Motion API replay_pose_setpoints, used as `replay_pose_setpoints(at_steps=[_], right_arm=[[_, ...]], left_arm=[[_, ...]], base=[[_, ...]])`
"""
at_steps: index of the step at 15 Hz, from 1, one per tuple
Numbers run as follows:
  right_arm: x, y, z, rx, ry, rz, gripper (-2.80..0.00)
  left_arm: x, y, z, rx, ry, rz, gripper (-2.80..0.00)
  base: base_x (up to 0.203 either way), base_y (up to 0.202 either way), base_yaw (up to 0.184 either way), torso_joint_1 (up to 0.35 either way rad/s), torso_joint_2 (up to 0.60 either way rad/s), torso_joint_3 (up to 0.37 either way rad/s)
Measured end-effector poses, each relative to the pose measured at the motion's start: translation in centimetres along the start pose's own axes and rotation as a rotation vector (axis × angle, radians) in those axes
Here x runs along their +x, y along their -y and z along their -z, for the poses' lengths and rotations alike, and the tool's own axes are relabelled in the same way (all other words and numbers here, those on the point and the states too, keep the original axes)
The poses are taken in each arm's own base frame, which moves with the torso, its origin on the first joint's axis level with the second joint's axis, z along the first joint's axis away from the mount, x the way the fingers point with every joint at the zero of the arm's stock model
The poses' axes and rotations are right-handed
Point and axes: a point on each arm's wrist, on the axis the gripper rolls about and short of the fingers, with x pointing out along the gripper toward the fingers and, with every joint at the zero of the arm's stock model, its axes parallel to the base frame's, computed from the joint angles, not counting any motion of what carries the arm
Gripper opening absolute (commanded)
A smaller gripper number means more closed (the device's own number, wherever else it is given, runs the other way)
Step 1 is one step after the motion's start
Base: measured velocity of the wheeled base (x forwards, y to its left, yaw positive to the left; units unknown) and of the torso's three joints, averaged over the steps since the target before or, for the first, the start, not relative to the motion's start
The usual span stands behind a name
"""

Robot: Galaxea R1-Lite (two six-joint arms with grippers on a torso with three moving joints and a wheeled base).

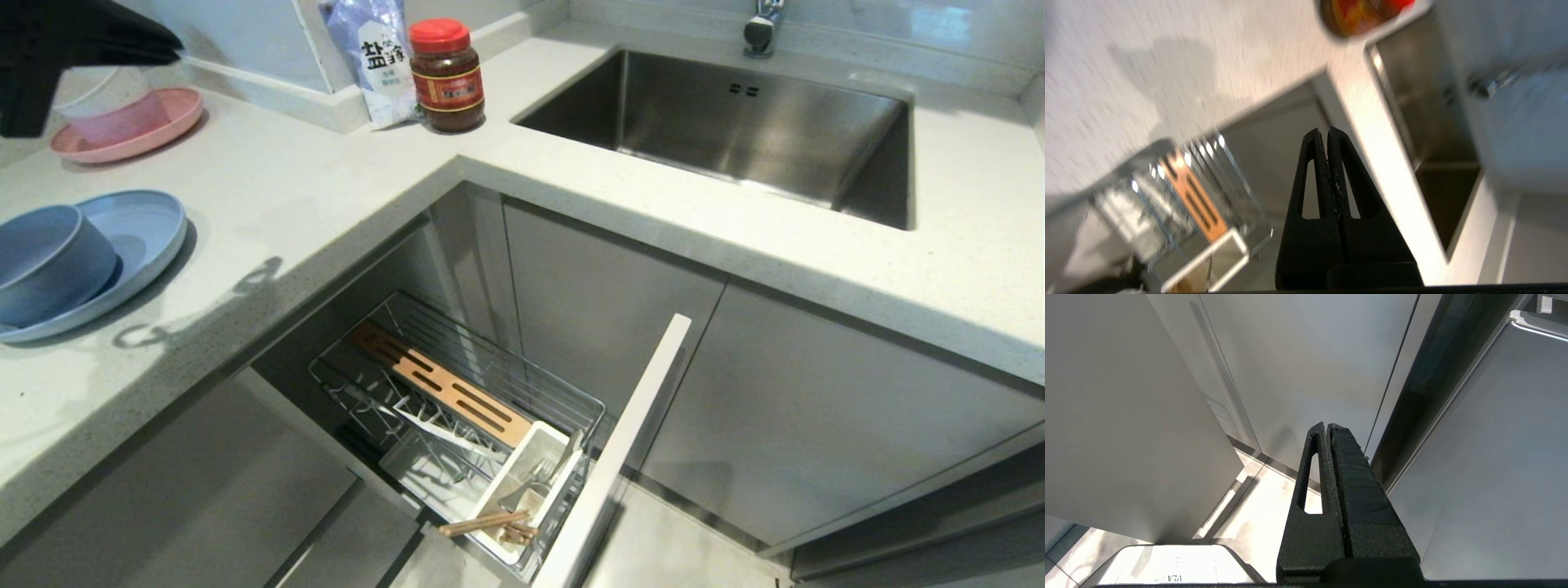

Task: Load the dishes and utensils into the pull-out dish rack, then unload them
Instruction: Take the fork out of the cupboard

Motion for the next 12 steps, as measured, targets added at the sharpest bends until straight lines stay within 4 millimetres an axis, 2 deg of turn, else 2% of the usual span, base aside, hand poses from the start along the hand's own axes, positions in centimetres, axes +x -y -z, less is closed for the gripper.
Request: replay_pose_setpoints(at_steps=[3, 5, 7, 12], right_arm=[[0.0, 0.0, 0.0, 0.0, 0.0, -0.001, -2.8], [0.0, 0.0, 0.0, 0.0, 0.0, 0.0, -2.8], [0.0, 0.0, 0.0, 0.0, 0.0, 0.0, -2.8], [0.0, 0.0, 0.0, 0.0, 0.0, 0.0, -2.8]], left_arm=[[2.3, 1.4, 4.6, 0.011, -0.098, -0.08, -2.8], [3.9, 1.4, 8.1, 0.034, -0.149, -0.152, -2.8], [5.2, 0.6, 11.6, 0.049, -0.233, -0.218, -2.8], [6.3, -2.6, 17.6, 0.026, -0.413, -0.347, -2.8]], base=[[0.0, 0.0, 0.0, 0.0, 0.0, 0.0], [0.0, 0.0, 0.0, 0.0, 0.0, 0.0], [0.0, 0.0, 0.0, 0.0, 0.0, 0.0], [0.0, 0.0, 0.0, 0.0, 0.0, 0.0]])
